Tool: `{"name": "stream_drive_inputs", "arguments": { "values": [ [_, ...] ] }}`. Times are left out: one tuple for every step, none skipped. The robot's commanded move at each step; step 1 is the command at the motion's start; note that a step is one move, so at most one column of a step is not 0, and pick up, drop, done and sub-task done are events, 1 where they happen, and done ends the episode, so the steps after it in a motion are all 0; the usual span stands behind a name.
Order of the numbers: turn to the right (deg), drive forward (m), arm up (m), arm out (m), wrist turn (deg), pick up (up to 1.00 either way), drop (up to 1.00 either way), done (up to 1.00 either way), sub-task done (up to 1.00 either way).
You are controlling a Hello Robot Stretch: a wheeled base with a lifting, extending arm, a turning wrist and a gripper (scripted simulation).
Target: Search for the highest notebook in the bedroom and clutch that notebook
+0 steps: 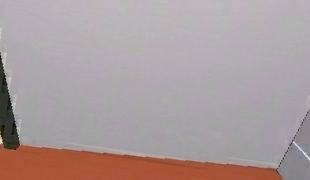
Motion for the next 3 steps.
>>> {"name": "stream_drive_inputs", "arguments": {
  "values": [
    [0.0,0.8,0.0,0.0,0.0,0.0,0.0,0.0,0.0],
    [45.0,0.0,0.0,0.0,0.0,0.0,0.0,0.0,0.0],
    [30.0,0.0,0.0,0.0,0.0,0.0,0.0,0.0,0.0]
  ]
}}
